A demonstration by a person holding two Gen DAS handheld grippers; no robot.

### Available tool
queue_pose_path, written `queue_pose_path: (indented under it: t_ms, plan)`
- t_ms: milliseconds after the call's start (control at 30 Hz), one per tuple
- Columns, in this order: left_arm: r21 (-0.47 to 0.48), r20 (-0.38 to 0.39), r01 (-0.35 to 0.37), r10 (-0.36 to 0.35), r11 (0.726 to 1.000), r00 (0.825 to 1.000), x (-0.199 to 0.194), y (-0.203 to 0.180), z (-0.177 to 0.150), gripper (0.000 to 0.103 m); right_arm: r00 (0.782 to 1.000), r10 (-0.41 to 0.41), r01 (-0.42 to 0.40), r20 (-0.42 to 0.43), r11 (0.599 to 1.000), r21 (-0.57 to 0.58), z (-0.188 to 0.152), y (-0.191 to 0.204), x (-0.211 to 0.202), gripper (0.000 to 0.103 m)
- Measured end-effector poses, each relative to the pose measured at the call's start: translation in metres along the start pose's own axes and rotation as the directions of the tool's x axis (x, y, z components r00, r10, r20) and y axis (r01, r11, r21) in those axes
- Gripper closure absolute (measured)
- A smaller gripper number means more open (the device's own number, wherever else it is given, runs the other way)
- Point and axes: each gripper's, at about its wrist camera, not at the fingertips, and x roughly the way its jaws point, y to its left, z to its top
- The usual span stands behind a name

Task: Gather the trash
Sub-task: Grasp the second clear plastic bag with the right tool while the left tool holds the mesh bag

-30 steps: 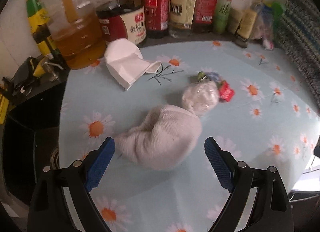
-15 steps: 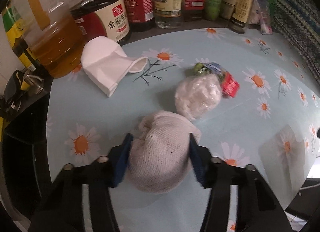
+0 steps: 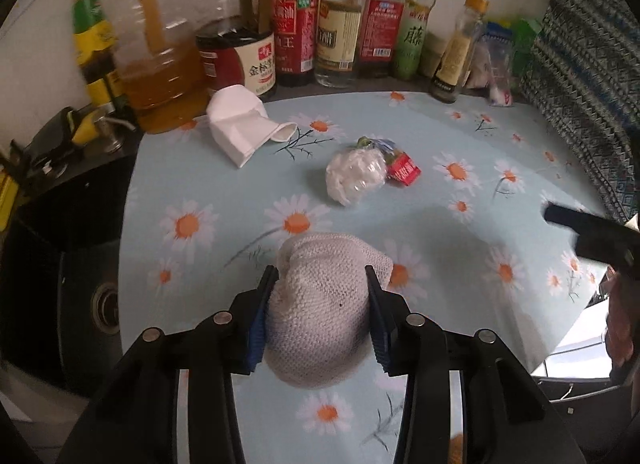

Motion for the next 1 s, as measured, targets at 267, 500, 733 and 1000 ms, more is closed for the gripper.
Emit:
queue_pose_path:
  t_ms: [267,500,733,1000]
  plan:
    - [-0.080,0.040,-0.001,0.004,0.997,0.999,-0.045,-0.001,-0.041,0.063,0.998,-0.063,0.057,-0.025,0.983,-0.177,0.032,0.036,0.052,0.008]
    - [-0.169,0.043,-0.025,0.032,0.985,0.999,-0.067,-0.001,-0.088,0.063,0.983,-0.161,0.131,-0.084,0.949,-0.287,0.052,0.029,0.109,0.019]
    - [-0.304,-0.010,-0.010,0.008,0.952,1.000,-0.075,0.002,-0.134,0.063,0.979,-0.170,0.121,-0.116,0.932,-0.342,0.064,0.025,0.140,0.038]
    - [-0.366,-0.001,0.000,0.000,0.931,1.000,-0.089,-0.004,-0.153,0.063,0.971,-0.196,0.129,-0.135,0.909,-0.397,0.063,0.026,0.168,0.041]
